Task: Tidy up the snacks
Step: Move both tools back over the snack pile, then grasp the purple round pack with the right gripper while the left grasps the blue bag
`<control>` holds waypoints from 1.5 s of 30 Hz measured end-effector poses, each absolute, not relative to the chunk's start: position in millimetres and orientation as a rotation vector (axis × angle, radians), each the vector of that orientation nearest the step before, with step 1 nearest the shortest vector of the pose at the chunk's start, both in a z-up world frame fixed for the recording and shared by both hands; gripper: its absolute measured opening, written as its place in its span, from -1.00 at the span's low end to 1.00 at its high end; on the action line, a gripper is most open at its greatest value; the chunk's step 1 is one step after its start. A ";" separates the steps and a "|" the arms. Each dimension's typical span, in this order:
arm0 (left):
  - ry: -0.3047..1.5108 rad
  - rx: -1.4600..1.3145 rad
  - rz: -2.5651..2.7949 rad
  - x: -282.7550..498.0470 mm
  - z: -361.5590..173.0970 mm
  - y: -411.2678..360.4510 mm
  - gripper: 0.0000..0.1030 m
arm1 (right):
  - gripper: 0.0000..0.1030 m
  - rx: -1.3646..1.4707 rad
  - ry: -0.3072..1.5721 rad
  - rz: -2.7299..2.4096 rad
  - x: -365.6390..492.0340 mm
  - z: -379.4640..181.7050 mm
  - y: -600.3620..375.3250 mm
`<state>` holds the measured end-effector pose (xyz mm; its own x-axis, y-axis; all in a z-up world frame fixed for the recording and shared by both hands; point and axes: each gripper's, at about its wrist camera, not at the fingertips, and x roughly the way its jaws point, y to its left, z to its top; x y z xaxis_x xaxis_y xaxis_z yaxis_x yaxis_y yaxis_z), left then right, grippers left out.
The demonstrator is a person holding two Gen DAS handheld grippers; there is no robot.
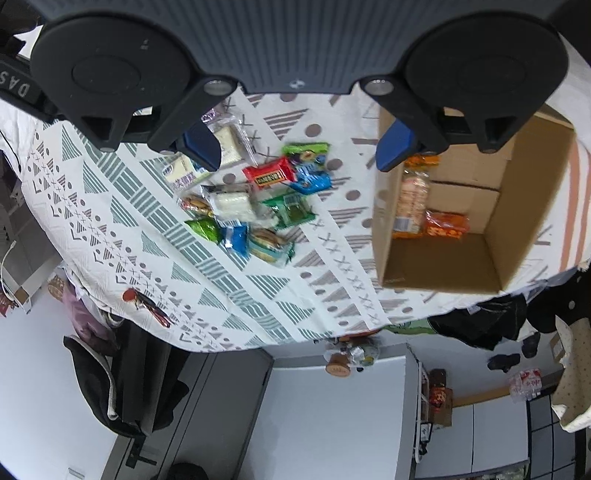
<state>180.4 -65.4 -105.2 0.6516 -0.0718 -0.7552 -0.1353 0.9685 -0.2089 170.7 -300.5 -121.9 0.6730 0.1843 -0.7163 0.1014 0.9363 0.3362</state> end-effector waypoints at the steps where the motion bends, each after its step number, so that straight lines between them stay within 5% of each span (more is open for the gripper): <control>1: 0.866 -0.257 0.040 181.4 -107.2 -67.0 0.74 | 0.77 0.371 0.847 0.053 172.6 -124.7 -300.8; 5: 0.871 -0.247 0.064 188.0 -115.8 -71.8 0.69 | 0.70 0.411 0.893 0.070 182.8 -138.4 -300.9; 27: 0.942 -0.263 0.153 233.3 -171.7 -81.1 -0.36 | 0.27 0.395 1.090 0.120 241.5 -200.2 -275.2; 32: 0.950 -0.243 0.165 242.6 -182.8 -83.6 -0.41 | -0.04 0.349 1.098 0.109 248.8 -207.0 -270.7; 36: 0.957 -0.237 0.183 249.6 -190.5 -84.0 -0.41 | -0.56 0.317 1.087 0.108 249.0 -208.7 -269.8; 45: 0.988 -0.219 0.211 262.5 -209.7 -87.7 -0.37 | -0.69 0.366 1.060 0.087 248.7 -209.0 -282.2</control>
<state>262.5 -87.7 -209.7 0.5333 0.0764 -0.8425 -0.2744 0.9577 -0.0869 248.7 -282.2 -209.0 0.4913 0.2443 -0.8360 0.1049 0.9363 0.3352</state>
